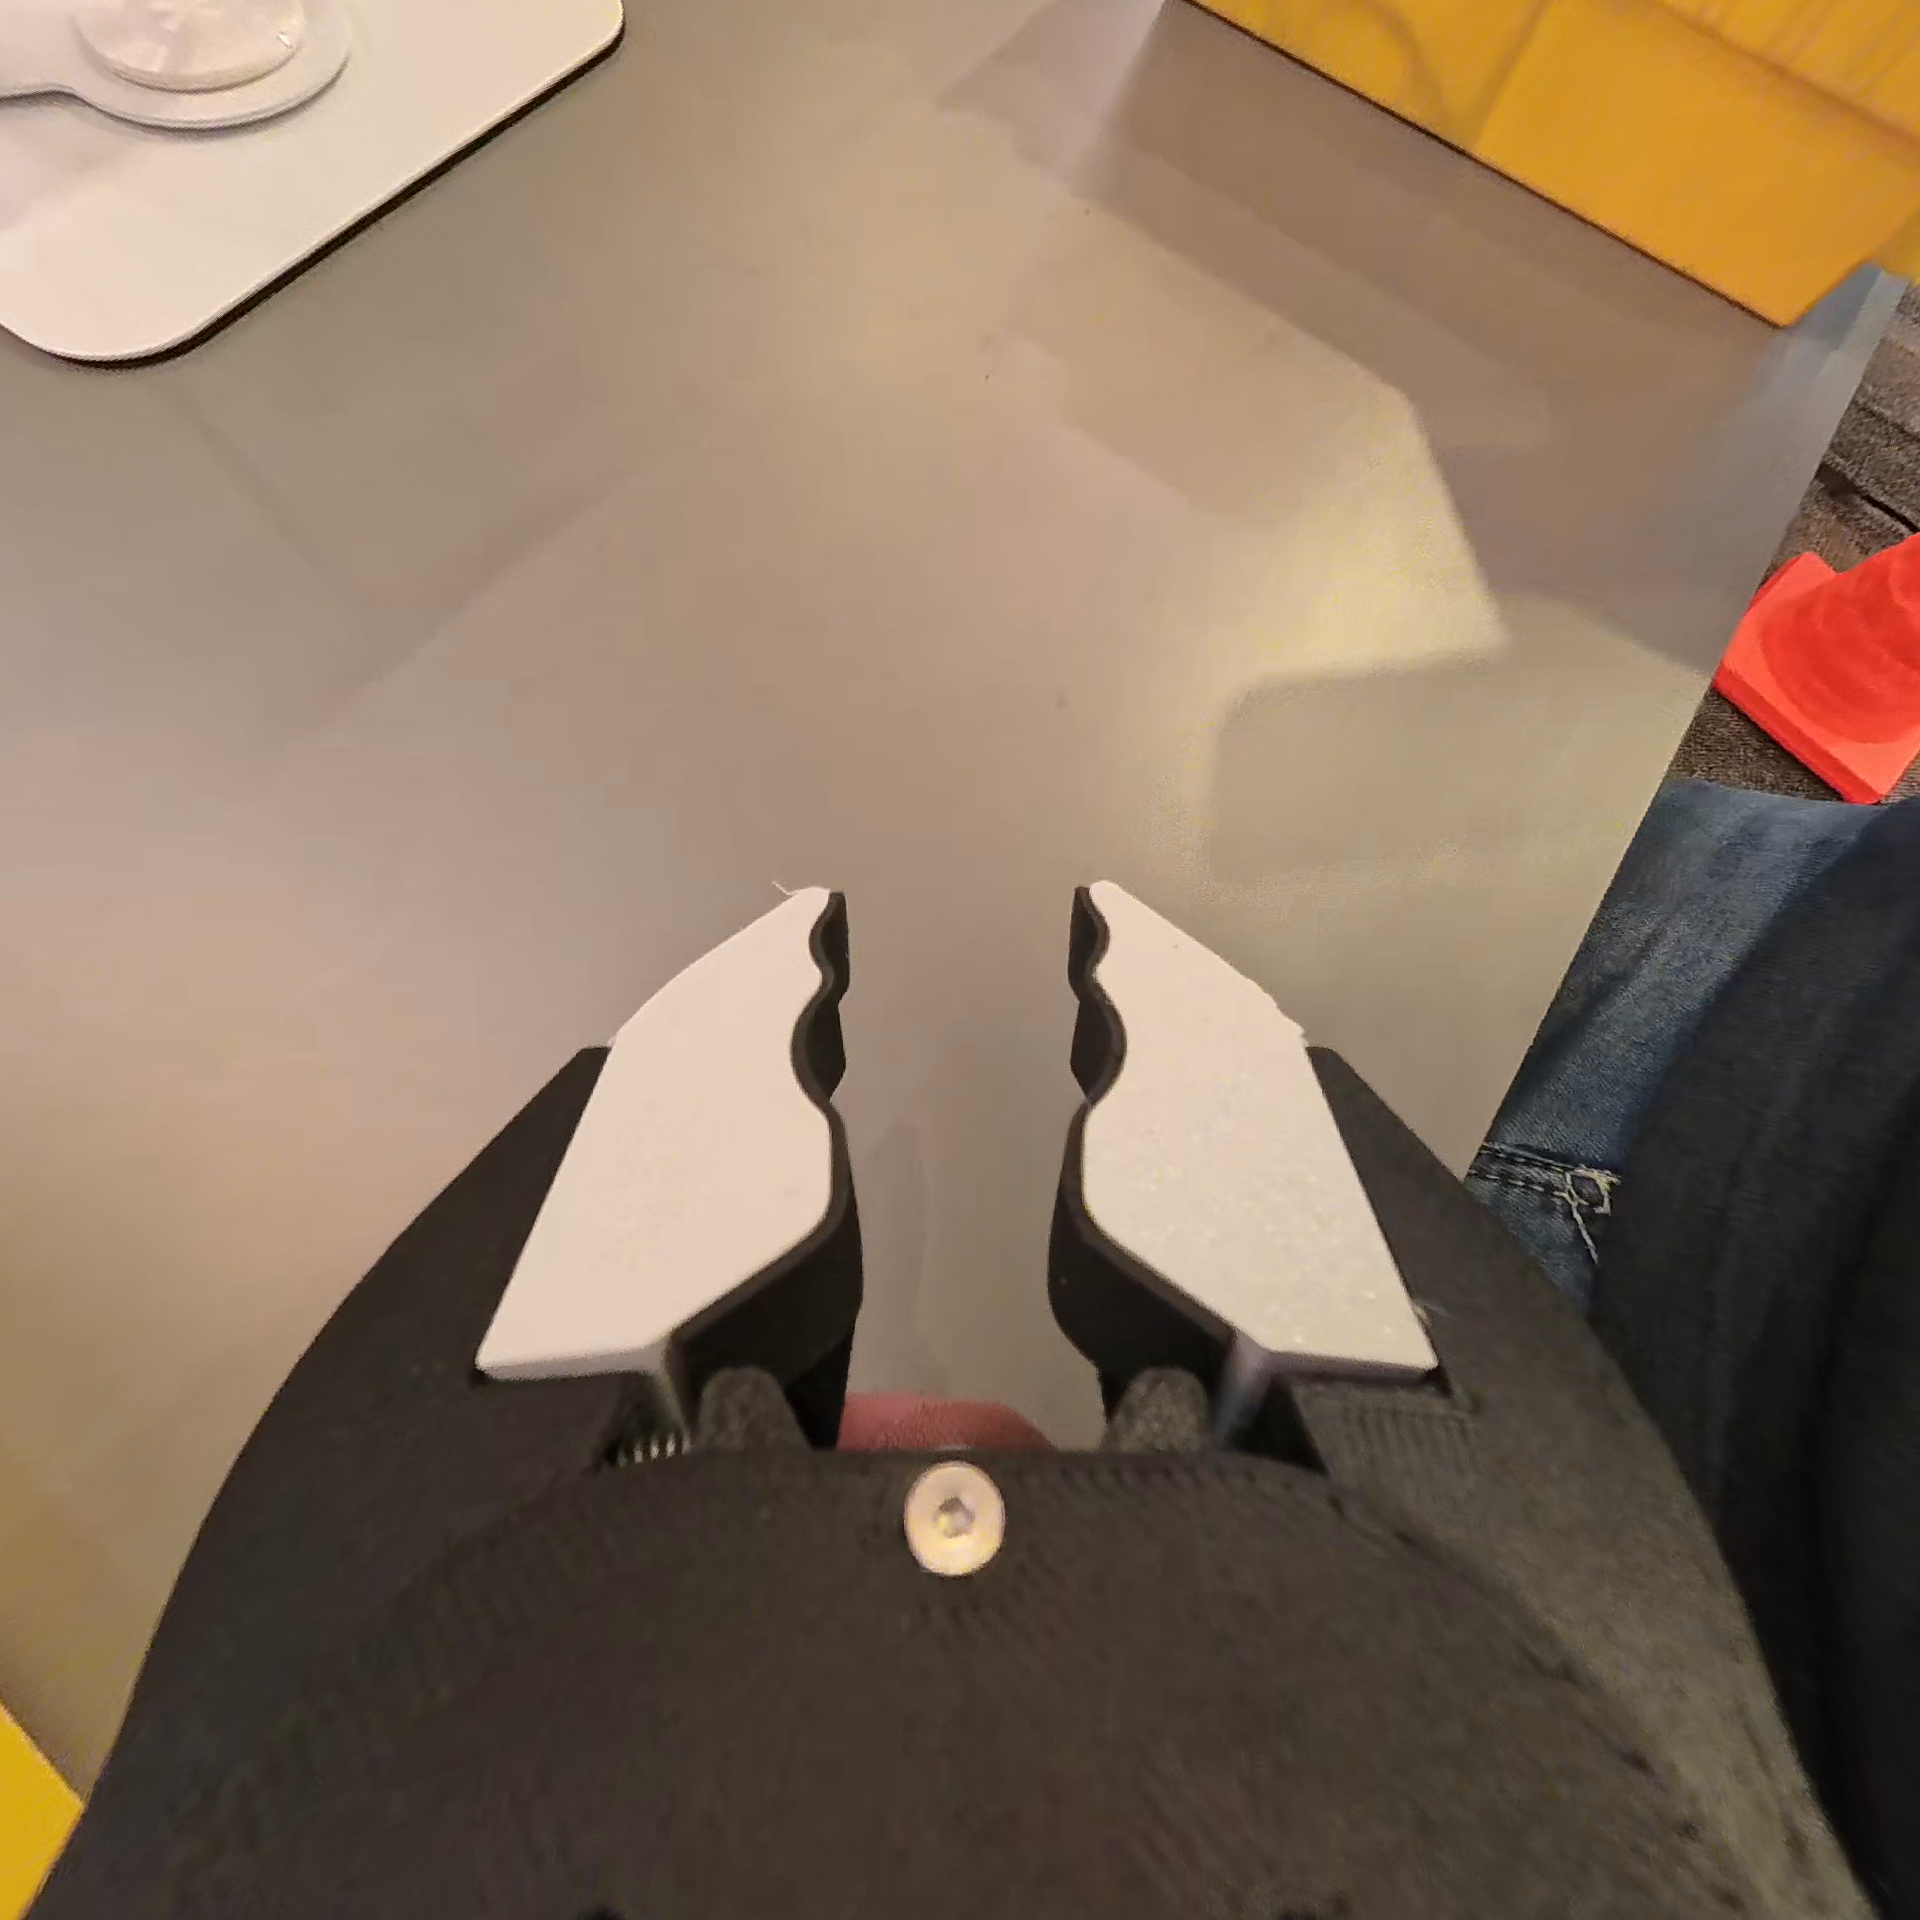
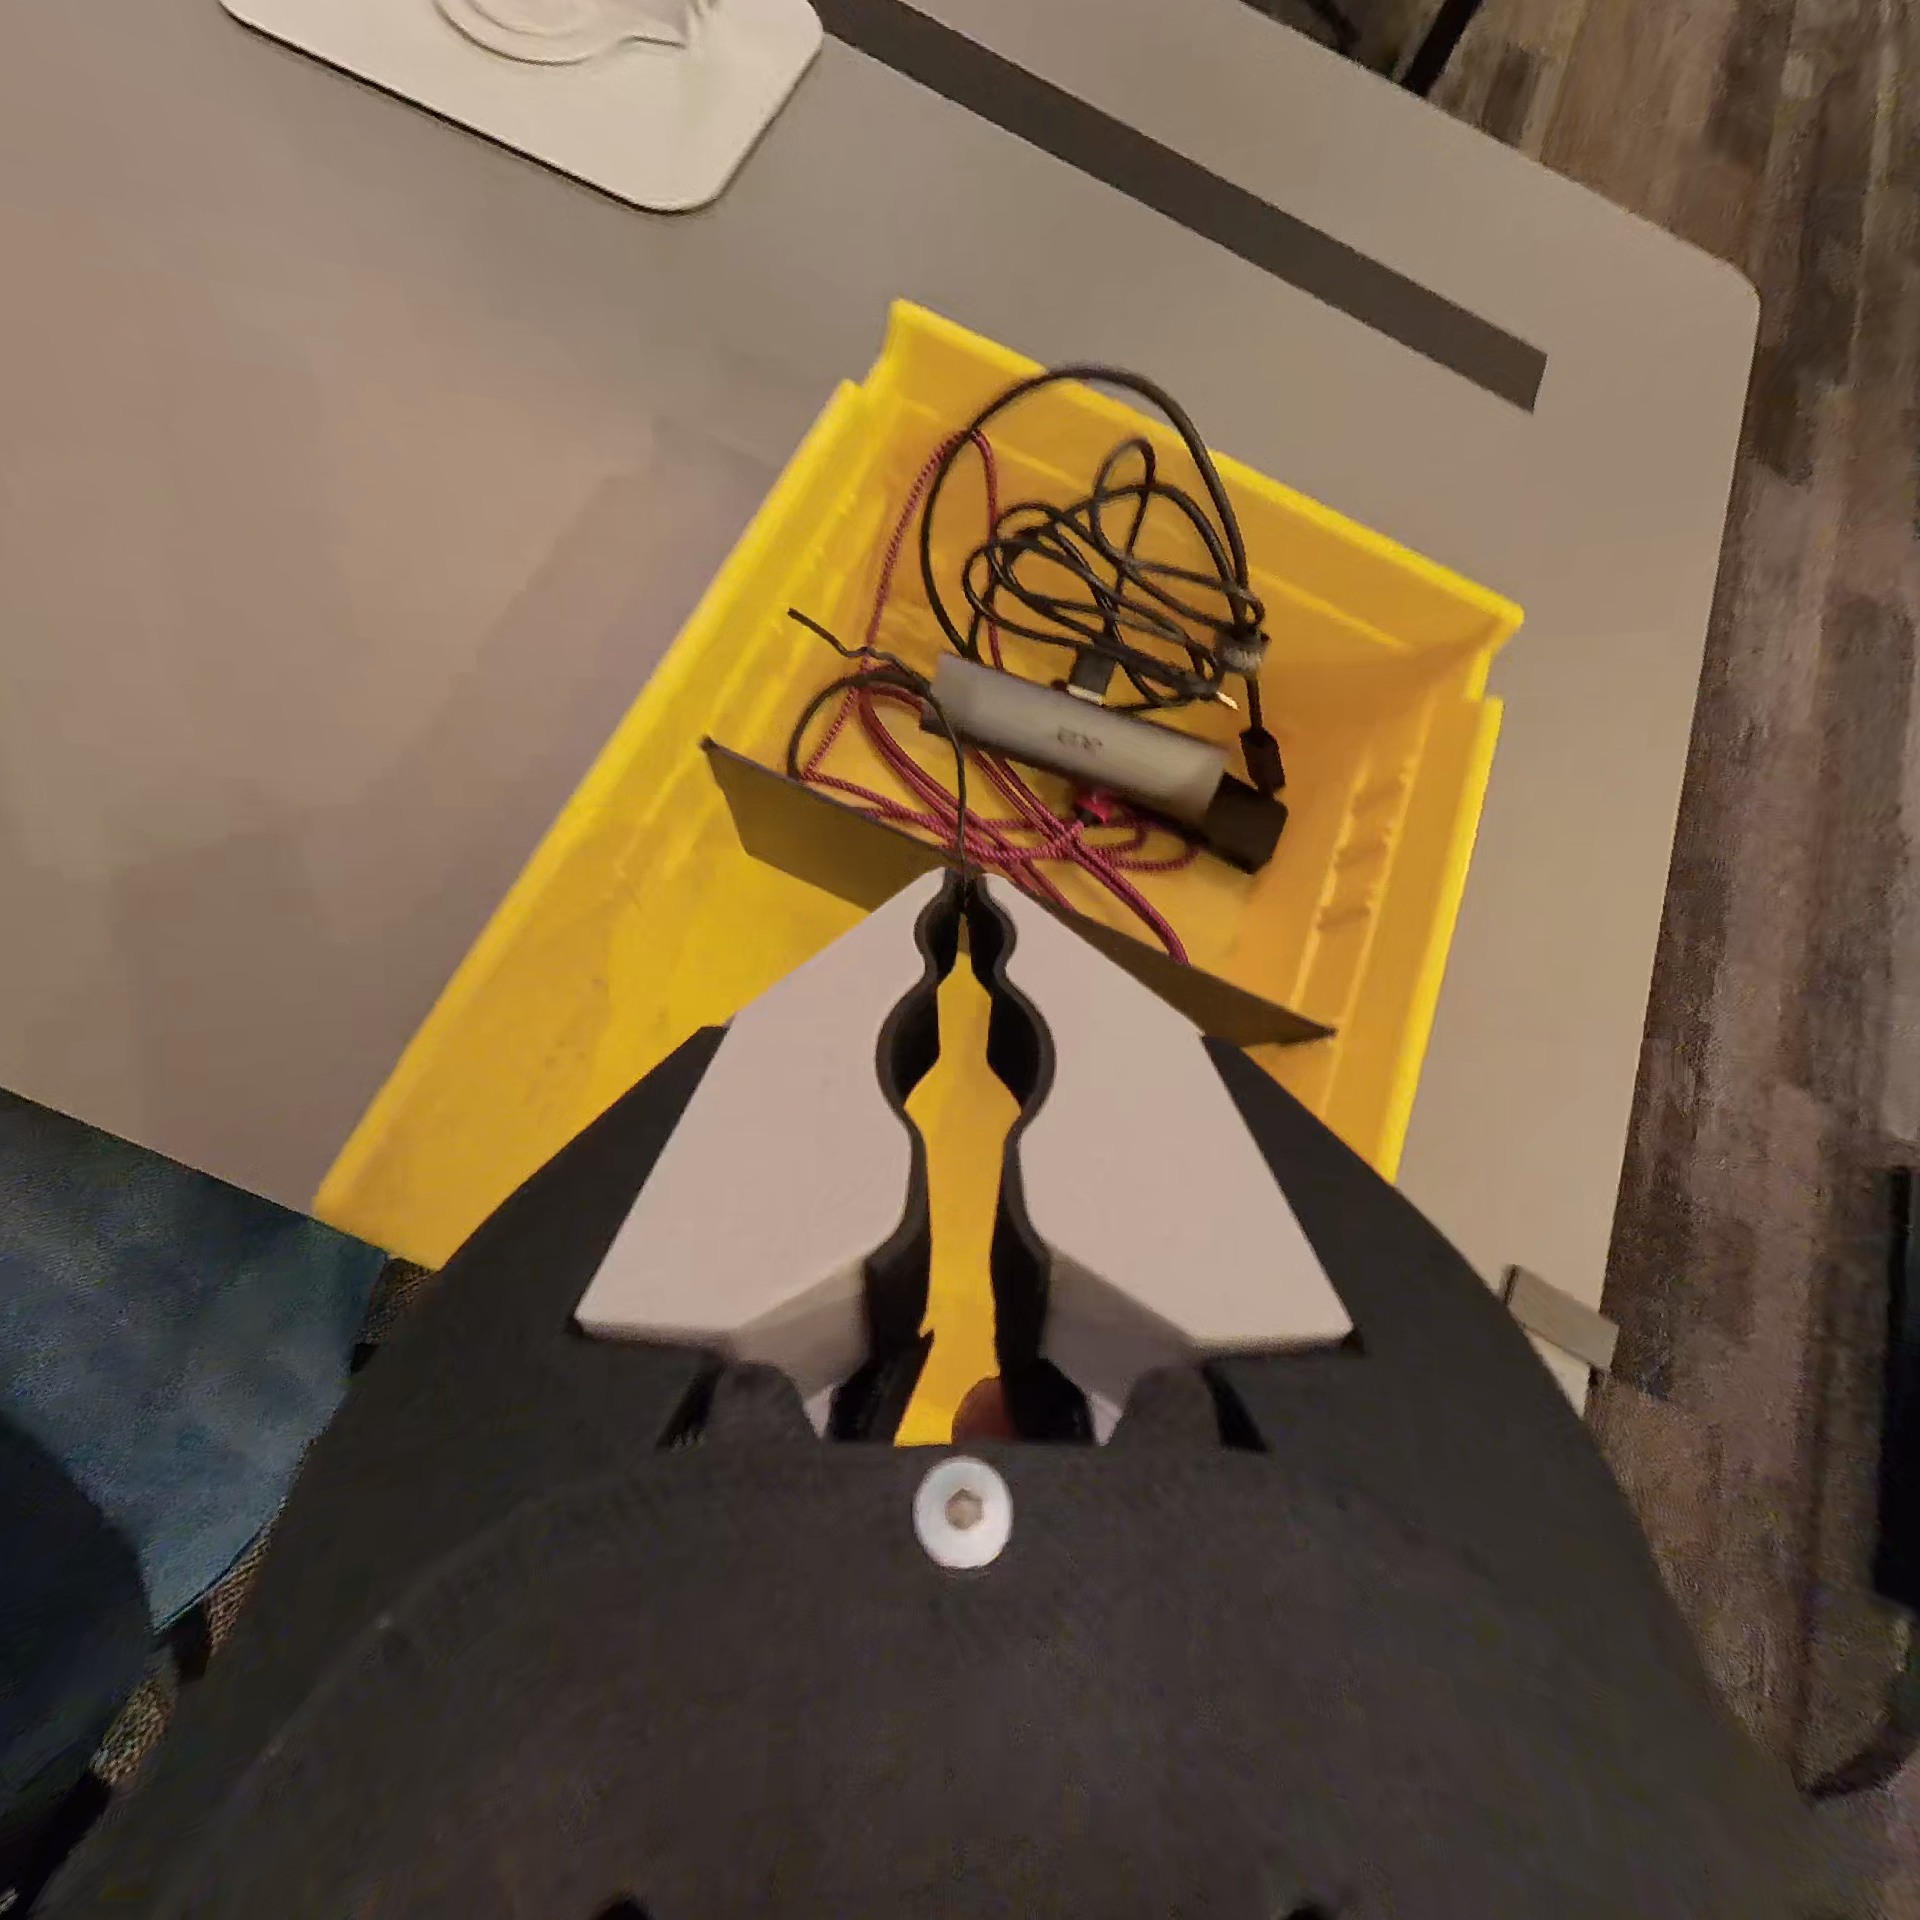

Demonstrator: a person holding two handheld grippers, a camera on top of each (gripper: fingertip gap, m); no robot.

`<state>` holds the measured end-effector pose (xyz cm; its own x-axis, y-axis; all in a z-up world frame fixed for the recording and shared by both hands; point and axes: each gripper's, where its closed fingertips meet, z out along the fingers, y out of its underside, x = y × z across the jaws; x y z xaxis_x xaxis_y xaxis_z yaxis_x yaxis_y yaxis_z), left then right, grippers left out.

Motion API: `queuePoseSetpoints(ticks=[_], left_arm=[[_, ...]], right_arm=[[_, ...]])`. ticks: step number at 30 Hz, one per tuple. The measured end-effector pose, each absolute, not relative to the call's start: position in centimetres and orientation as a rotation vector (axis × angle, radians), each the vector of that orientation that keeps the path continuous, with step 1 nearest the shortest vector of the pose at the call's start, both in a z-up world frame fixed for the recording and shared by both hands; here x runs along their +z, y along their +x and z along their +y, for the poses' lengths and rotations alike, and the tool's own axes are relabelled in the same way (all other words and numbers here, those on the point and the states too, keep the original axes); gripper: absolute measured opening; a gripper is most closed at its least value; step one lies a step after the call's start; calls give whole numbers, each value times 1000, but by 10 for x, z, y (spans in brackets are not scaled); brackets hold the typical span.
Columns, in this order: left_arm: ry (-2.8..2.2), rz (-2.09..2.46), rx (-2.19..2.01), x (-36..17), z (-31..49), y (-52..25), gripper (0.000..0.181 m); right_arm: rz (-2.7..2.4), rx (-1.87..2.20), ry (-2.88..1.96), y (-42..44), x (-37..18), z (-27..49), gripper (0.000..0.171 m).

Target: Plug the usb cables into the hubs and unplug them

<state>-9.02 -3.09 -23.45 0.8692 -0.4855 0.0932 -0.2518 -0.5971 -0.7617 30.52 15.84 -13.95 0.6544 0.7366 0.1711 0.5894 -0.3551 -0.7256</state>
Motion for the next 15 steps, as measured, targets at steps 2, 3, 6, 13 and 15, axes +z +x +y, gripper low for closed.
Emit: queuePoseSetpoints(ticks=[2,3,6,13,15], left_arm=[[-2238,532,-368,-236,-31,-89,40],[-2242,534,-364,-237,-31,-89,40],[-2250,534,-352,-239,-32,-89,40],[-2266,530,-353,-244,-32,-90,40],[-2269,542,-352,-245,-33,-88,40]], right_arm=[[-1004,205,-2094,318,-149,162,0],[-1006,194,-2109,322,-155,163,0],[-1034,189,-2155,331,-170,159,0],[-1139,129,-2356,351,-229,140,0],[-1150,134,-2395,352,-240,139,0]])
